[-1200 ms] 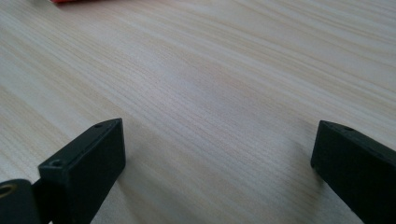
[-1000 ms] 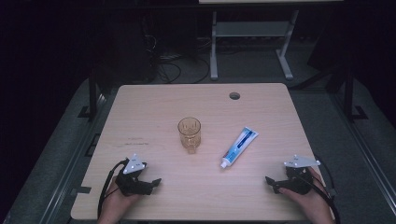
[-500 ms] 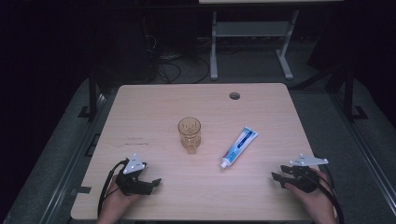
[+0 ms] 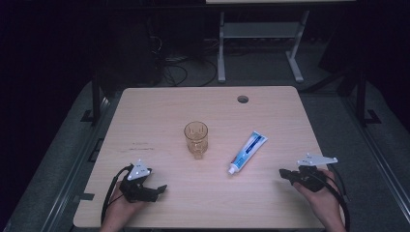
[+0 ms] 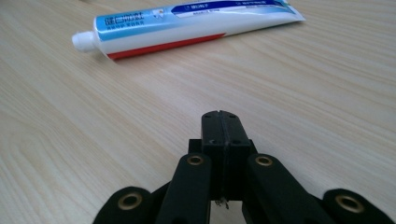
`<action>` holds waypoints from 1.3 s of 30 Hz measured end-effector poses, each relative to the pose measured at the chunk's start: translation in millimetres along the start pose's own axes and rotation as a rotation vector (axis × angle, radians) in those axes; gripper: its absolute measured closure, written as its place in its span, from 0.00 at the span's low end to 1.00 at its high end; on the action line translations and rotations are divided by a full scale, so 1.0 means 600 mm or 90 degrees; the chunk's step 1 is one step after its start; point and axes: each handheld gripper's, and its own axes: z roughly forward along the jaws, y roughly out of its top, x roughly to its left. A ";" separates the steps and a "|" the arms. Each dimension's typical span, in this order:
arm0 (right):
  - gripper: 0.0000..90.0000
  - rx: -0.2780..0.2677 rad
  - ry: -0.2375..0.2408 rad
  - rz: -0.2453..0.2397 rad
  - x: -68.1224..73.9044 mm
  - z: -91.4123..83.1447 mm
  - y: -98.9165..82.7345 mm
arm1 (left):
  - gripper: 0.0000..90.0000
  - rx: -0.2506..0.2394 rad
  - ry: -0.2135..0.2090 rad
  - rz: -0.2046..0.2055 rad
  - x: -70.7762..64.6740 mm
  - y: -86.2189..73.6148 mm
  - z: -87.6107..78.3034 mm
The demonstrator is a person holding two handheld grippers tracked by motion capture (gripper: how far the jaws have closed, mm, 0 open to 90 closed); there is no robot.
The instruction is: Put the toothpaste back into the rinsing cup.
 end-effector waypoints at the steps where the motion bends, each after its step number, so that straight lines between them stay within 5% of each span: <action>1: 1.00 0.000 0.002 -0.001 0.000 0.001 0.002 | 0.15 0.000 0.000 0.001 0.000 0.000 0.000; 7: 1.00 -0.004 0.020 0.010 0.005 0.005 0.012 | 0.15 0.001 0.000 0.001 0.000 0.000 0.000; 22: 1.00 -0.005 0.072 -0.017 0.028 0.031 0.066 | 0.15 0.000 -0.001 0.001 -0.001 -0.001 -0.001; 39: 1.00 -0.003 0.086 -0.034 0.043 0.063 0.105 | 0.15 0.002 -0.002 0.001 -0.001 -0.001 -0.002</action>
